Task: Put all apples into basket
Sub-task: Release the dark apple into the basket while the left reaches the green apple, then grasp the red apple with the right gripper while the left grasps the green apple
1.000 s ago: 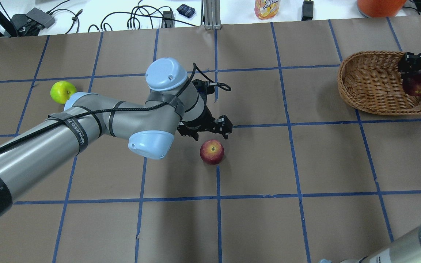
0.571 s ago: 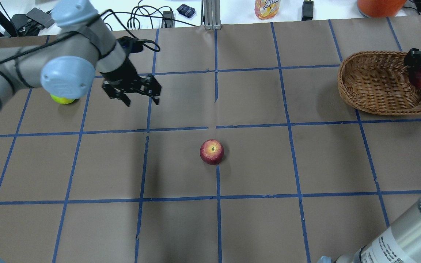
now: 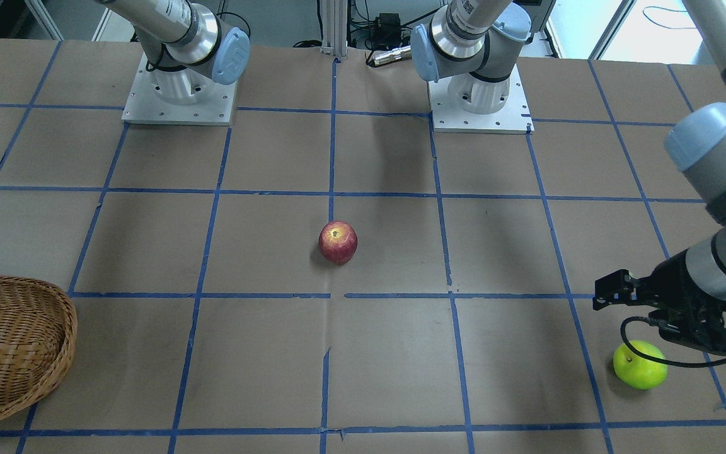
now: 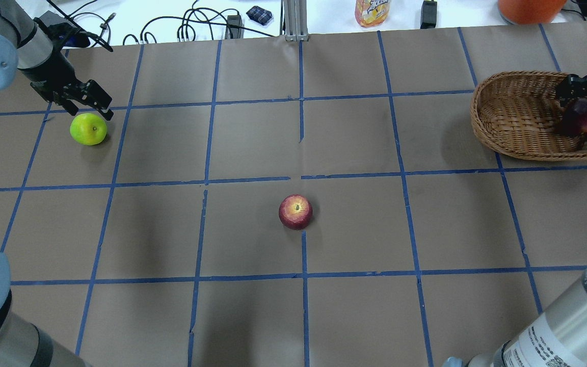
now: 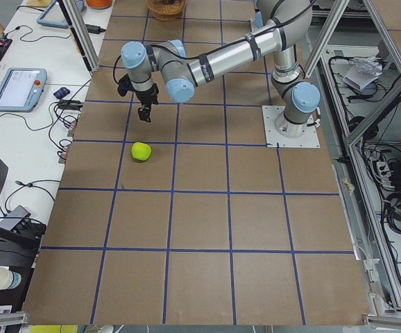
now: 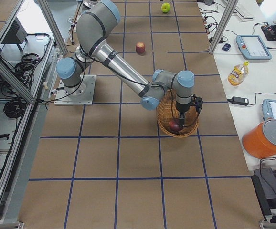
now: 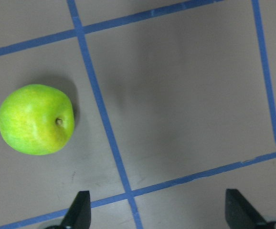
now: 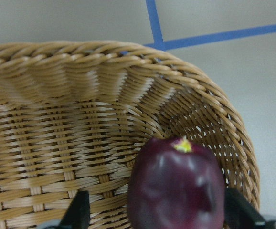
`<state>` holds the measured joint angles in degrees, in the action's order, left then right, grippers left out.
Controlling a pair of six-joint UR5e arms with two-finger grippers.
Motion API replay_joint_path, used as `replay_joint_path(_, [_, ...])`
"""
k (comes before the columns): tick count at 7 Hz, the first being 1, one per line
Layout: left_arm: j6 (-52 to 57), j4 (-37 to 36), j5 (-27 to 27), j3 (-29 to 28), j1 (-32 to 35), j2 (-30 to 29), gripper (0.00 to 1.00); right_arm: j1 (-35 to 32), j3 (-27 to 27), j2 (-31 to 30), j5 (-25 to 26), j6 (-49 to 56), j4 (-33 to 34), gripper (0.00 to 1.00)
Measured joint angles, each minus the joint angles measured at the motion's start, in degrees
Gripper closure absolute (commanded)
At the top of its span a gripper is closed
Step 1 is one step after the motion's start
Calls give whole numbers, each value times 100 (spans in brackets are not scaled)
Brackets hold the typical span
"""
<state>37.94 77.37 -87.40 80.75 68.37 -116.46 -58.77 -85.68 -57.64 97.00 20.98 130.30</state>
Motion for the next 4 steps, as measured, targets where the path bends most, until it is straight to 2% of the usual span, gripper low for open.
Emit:
replay_joint_path(2, [880, 56, 79, -438, -427, -581, 0, -203, 24, -652, -57, -293, -1118, 0])
replay_joint_path(4, [1152, 106, 249, -790, -609, -977, 0, -1149, -1, -1233, -158, -1750, -2309, 0])
